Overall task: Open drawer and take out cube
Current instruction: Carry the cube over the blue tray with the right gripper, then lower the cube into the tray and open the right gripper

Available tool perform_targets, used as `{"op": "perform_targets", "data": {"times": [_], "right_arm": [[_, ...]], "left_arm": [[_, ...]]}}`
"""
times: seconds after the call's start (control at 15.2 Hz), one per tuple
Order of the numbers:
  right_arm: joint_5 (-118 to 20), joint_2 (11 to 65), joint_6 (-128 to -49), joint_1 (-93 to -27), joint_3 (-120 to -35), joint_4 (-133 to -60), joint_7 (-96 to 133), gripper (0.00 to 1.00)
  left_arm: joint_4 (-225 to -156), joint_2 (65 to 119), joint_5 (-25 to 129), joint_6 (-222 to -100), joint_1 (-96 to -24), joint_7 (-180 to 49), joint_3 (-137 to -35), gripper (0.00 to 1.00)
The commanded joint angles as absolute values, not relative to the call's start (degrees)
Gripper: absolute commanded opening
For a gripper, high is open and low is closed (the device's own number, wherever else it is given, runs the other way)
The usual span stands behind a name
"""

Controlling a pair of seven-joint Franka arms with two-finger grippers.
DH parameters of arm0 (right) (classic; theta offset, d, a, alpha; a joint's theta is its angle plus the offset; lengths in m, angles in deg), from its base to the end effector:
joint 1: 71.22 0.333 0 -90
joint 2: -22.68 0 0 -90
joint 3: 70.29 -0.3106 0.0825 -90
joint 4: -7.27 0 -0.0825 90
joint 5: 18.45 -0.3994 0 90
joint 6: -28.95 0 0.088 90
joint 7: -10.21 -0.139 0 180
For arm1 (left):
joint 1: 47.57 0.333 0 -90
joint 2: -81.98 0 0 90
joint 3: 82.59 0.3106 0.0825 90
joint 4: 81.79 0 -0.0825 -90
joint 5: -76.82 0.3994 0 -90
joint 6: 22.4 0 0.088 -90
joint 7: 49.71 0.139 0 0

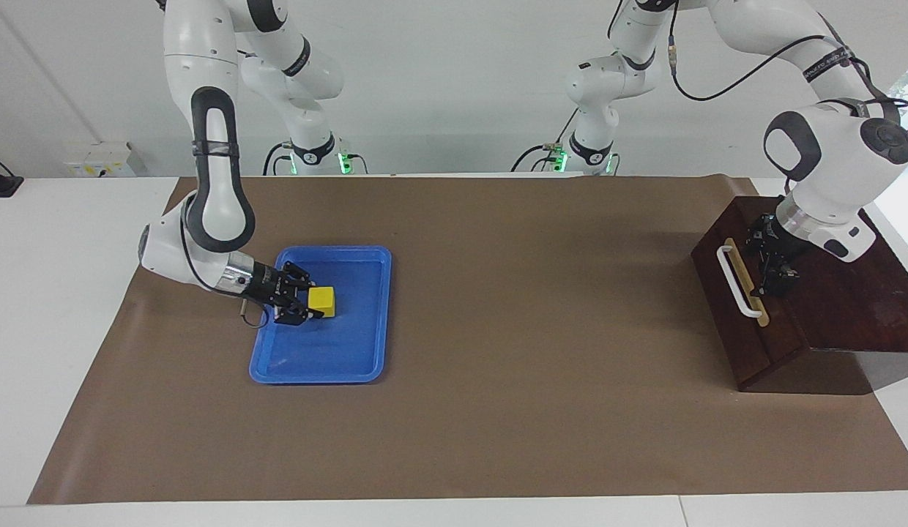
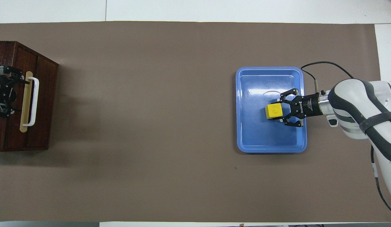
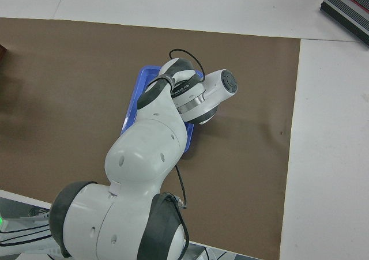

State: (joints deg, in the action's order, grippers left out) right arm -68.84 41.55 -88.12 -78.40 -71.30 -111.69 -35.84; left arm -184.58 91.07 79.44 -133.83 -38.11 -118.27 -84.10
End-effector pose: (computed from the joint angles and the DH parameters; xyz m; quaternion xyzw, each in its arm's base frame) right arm 0.5671 0.0037 0.2192 -0.6844 0.6236 0.2699 0.2644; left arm 0.6122 0.0905 0.4148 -0.7902 -0.6125 -0.0063 0.0185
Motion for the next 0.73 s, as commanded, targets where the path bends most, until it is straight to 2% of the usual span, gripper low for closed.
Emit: {"op": "perform_targets", "data": {"times": [0.0, 0.26, 0.33, 0.46, 0.66], "right_arm": [[-68.28, 39.12, -89.43, -78.95, -71.87, -114.45, -34.53, 0.0], [-68.72, 38.77, -91.36, -79.04, -71.87, -116.03, -34.7, 0.0], [-68.81, 38.77, -91.54, -79.04, -71.87, -116.12, -34.7, 0.22], [-68.81, 38.77, -91.63, -79.04, -71.87, -116.04, -34.79, 1.0], [-68.72, 38.42, -91.11, -79.04, -71.87, -115.34, -35.93, 1.0]], "left_arm": [[-185.42, 90.24, 82.36, -134.55, -35.88, -114.66, -83.91, 1.0], [-185.24, 88.23, 82.36, -133.58, -36.67, -113.87, -84.35, 1.0], [-185.24, 87.17, 82.36, -133.32, -37.54, -112.39, -84.35, 1.0], [-185.24, 84.45, 82.27, -131.49, -38.69, -108.36, -84.44, 1.0], [-185.24, 81.54, 81.83, -128.32, -41.76, -101.07, -84.61, 1.0]]}}
